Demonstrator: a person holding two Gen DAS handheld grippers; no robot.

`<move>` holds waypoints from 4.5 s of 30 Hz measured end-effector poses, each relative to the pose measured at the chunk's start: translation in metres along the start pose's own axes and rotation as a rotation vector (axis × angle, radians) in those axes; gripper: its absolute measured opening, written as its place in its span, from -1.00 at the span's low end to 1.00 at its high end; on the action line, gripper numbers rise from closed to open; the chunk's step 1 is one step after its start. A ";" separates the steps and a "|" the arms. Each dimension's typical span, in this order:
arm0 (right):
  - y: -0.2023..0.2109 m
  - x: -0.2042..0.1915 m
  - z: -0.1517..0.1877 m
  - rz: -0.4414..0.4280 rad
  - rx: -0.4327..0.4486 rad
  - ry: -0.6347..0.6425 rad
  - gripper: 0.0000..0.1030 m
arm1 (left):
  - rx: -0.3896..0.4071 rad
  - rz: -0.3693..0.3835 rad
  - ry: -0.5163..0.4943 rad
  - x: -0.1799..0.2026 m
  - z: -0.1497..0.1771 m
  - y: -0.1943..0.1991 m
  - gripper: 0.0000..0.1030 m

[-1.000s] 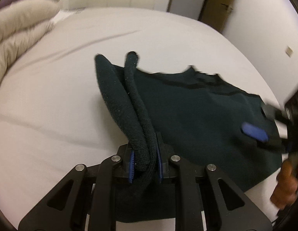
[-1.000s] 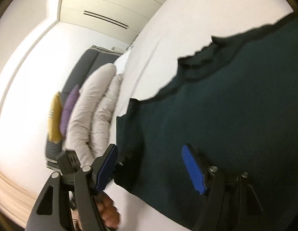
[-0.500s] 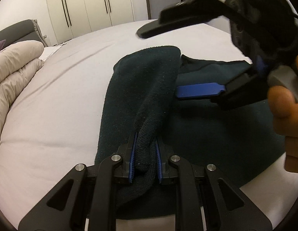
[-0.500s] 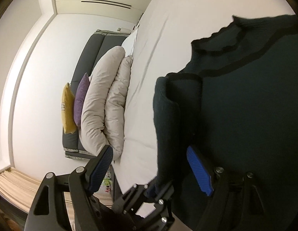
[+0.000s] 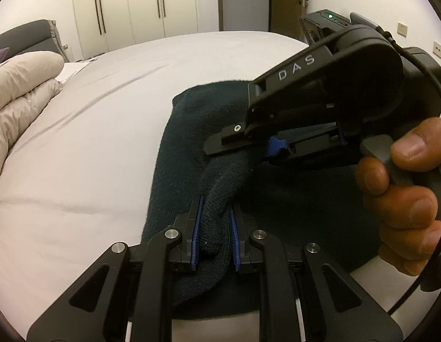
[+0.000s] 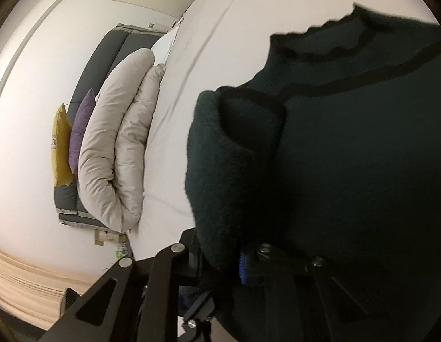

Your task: Fold small clothes

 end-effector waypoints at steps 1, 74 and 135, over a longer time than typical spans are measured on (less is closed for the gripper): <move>0.003 -0.001 -0.001 0.012 0.005 0.012 -0.67 | 0.002 0.007 -0.001 0.004 -0.002 0.002 -0.69; 0.247 0.117 0.038 0.075 0.444 -0.202 -0.32 | -0.119 0.453 -0.072 0.111 0.008 0.012 -0.66; 0.240 0.109 0.013 0.264 0.488 0.016 -1.00 | -0.014 0.336 -0.140 0.145 -0.018 -0.032 -0.68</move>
Point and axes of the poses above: each gripper's, at about its wrist camera, not at the fingertips, and y roughly against the way its jaws point, x to its right, z to its underside, the point moved 6 cm from there along -y, roughly the way its jaws point, and after that the axes turned 10 degrees about -z, right-handed, at the moved point
